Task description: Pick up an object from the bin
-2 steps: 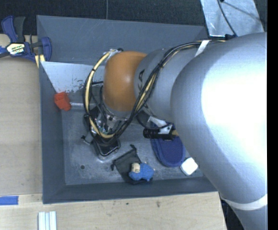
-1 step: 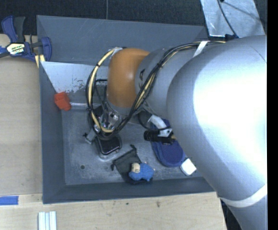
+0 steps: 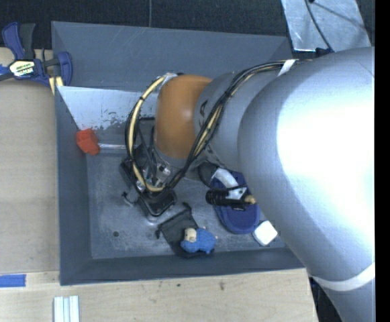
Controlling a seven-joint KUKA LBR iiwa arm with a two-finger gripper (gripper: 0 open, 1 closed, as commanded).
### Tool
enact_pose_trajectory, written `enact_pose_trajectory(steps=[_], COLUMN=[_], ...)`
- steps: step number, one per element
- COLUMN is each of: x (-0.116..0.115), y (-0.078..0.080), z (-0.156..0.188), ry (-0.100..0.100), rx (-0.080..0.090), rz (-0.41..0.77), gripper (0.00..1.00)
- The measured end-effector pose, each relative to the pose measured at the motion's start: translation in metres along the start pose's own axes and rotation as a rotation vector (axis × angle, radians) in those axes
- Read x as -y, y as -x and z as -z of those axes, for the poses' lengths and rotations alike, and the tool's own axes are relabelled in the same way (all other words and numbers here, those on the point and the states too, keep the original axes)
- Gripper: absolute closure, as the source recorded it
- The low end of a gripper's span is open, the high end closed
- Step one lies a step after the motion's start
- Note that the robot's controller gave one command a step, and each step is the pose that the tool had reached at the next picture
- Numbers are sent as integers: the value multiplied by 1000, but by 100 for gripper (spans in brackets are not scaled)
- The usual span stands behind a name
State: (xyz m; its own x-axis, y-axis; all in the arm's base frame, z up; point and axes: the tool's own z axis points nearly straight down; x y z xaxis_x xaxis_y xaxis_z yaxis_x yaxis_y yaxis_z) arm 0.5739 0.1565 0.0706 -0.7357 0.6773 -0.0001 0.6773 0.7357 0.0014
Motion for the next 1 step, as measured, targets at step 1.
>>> enact_pose_trajectory(steps=[1], x=[0], y=[0], z=[0], ry=[1], rx=[0], rz=[1], gripper=[0])
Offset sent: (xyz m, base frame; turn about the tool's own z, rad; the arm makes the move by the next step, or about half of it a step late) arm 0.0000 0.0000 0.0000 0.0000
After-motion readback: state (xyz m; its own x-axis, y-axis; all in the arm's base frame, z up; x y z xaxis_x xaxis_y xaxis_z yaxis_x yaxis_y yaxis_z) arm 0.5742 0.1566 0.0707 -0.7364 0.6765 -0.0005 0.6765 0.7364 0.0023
